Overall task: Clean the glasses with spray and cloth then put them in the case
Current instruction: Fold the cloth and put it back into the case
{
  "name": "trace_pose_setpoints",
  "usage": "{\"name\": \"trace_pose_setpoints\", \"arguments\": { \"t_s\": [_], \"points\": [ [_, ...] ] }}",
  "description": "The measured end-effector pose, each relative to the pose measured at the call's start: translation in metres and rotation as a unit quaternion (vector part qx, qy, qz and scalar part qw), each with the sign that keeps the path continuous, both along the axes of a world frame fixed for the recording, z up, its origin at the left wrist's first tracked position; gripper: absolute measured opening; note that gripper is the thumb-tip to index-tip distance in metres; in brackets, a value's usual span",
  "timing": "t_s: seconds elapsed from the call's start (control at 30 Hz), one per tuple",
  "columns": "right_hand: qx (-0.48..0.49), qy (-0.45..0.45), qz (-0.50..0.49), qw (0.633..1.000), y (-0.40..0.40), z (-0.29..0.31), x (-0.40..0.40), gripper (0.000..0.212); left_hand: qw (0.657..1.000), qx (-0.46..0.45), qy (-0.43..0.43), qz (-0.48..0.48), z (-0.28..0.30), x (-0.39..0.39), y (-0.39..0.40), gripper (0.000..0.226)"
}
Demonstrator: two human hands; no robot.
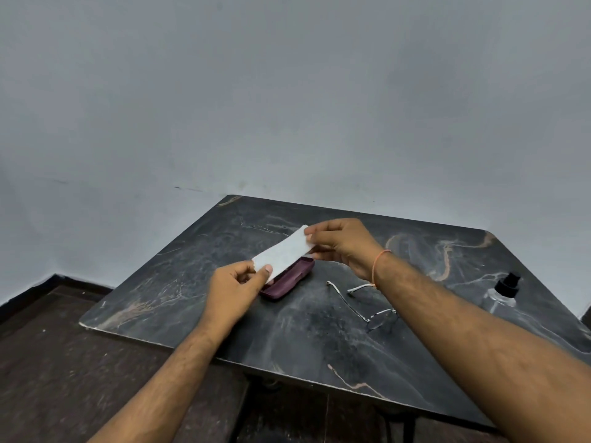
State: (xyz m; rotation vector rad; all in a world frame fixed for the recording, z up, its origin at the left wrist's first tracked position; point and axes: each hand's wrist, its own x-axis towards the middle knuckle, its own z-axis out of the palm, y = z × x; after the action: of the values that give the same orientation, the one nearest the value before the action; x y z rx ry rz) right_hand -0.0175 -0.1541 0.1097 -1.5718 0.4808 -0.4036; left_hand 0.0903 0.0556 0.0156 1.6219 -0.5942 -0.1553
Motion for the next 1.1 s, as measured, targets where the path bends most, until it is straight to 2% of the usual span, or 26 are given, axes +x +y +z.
{"name": "trace_pose_setpoints", "arguments": {
  "t_s": [0.1,0.23,0.43,0.6,0.77,0.87,1.1],
  "points": [
    [-0.031,0.055,0.009,0.998,-0.004,-0.010,0.015,0.018,0.999,0.027,-0.006,0.017,-0.008,0.004,-0.002,0.028],
    [-0.099,0.107,-0.007,0.989,-0.010,-0.013,0.032,0.015,0.992,0.102,-0.042,0.057,-0.010,0.003,-0.007,0.036],
    [-0.167,0.187,-0.013,0.968,-0.021,-0.012,0.044,0.022,0.989,0.120,-0.050,0.072,-0.004,-0.001,-0.003,0.035],
    [-0.246,0.223,-0.023,0.943,-0.020,-0.017,0.043,0.025,0.983,0.149,-0.055,0.093,0.000,-0.006,-0.001,0.027],
    [-0.258,0.233,-0.021,0.937,-0.016,-0.020,0.037,0.036,0.978,0.163,-0.066,0.116,0.002,-0.008,-0.001,0.023],
    [-0.266,0.238,-0.016,0.934,-0.013,-0.020,0.032,0.038,0.979,0.167,-0.049,0.109,0.003,-0.006,0.000,0.022],
    [-0.268,0.239,-0.015,0.933,-0.004,-0.022,0.020,0.040,0.983,0.161,0.047,0.073,0.007,0.006,0.002,0.015]
  ]
}}
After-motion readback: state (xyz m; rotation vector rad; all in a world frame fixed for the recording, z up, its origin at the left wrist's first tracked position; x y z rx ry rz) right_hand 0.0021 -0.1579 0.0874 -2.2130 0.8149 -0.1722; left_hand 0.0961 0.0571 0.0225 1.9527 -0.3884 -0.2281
